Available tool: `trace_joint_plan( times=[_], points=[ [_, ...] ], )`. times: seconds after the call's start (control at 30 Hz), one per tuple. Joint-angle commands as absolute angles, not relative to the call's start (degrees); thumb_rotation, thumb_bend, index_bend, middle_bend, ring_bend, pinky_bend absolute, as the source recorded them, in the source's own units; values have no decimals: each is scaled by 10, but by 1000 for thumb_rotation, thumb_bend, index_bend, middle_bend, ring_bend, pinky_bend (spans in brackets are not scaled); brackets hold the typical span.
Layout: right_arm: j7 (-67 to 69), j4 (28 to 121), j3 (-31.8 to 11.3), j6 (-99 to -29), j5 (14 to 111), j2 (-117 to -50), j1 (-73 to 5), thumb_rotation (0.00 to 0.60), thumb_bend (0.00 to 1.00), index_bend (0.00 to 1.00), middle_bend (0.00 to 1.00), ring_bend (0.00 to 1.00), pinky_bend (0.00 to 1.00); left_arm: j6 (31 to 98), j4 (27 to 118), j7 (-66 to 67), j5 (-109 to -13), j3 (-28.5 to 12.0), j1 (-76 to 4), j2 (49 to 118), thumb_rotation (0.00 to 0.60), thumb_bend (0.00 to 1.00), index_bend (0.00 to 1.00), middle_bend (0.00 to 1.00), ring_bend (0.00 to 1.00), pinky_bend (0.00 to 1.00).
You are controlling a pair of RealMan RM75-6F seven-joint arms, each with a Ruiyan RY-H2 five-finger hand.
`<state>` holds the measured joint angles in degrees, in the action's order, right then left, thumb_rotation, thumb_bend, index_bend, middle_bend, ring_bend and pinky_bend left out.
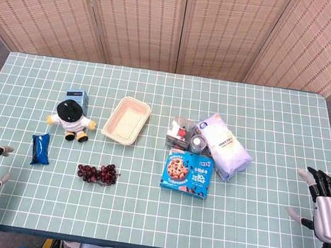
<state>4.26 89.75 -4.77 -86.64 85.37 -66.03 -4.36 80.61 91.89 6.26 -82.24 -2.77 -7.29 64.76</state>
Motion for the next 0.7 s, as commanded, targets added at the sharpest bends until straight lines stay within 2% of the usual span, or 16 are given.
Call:
trace_joint_plan(
  times=[0.03, 0.13, 0.23, 0.3, 0.43, 0.53, 0.7],
  points=[
    [45, 895, -44, -855, 851, -658, -44, 600, 0, 208, 146, 60, 85, 803, 917, 62, -820, -28, -75, 648, 600, 263, 370, 394, 297, 446],
    [42, 897, -44, -852, 847, -660, -44, 600, 0, 215, 146, 59, 112, 800, 919, 61, -821, -28, -77, 647, 600, 263, 370, 393, 297, 446],
    [54, 896, -50, -859, 846, -668, -44, 600, 0, 215, 189, 96, 274, 802, 920, 55, -823, -28, -77, 645, 600, 264, 370, 394, 297, 446],
    [62, 895, -50, -852, 849, -669, -48, 600, 0, 215, 246, 197, 418, 801, 921, 47, -821, -28, -76, 642, 600, 263, 370, 393, 297, 446],
    [66, 897, -66, -843, 852, -679, -68, 600, 2, 215, 344, 364, 569, 804, 921, 33, -820, -30, -75, 637, 600, 263, 371, 394, 297, 446],
    [60, 911, -82, -834, 854, -686, -89, 600, 37, 215, 555, 617, 761, 808, 923, 26, -825, -29, -73, 633, 600, 263, 370, 394, 297, 445],
    [35, 934, -116, -817, 847, -710, -129, 600, 59, 227, 826, 885, 924, 815, 923, 20, -831, -27, -70, 630, 600, 264, 370, 394, 297, 445]
  ],
)
